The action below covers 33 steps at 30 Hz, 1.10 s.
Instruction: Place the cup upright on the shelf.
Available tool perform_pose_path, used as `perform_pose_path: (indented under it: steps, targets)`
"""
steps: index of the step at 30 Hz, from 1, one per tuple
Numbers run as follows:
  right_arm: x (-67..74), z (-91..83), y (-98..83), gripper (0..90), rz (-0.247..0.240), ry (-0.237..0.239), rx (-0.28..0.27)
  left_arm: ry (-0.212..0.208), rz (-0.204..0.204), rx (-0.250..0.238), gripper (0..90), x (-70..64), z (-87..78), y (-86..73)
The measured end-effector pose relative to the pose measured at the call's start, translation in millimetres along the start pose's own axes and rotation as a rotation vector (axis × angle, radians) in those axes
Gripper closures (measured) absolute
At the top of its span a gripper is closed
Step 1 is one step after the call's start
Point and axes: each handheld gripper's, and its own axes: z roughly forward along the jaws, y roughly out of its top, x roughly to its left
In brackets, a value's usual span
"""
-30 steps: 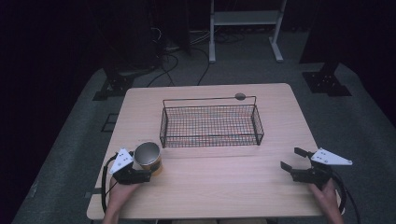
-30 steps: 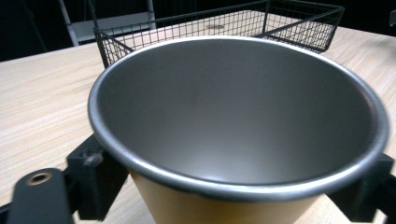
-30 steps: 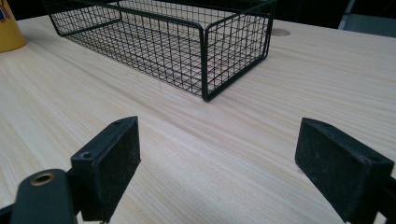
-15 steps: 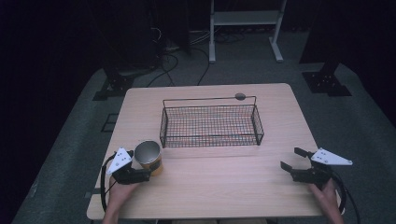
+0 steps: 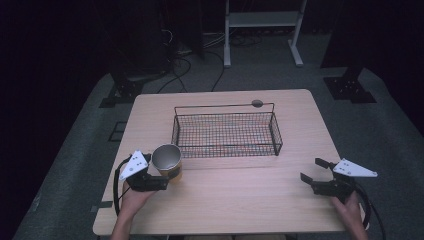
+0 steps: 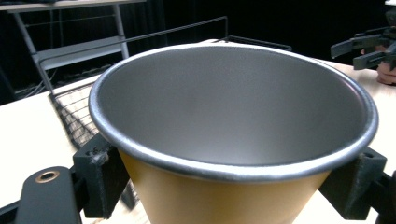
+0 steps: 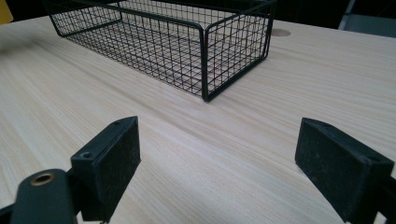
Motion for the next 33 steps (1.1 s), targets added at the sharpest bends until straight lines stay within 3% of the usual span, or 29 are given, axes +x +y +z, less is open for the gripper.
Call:
perform_pose_path:
  steps: [7, 14, 33]
  targets:
    - [-0.1, 0.0, 0.0, 13.2, 0.001, 0.000, -0.001, -0.036, -0.004, -0.003, 15.2, -0.6, 11.3, 15.0]
    - [-0.5, -0.2, -0.1, 13.1, 0.001, 0.001, -0.002, -0.070, 0.029, -0.003, 15.2, -1.1, 24.5, 38.0]
    - [-0.9, -0.6, -0.1, 13.2, 0.004, 0.002, -0.005, -0.117, 0.071, 0.004, 15.2, 7.5, 68.0, 74.8]
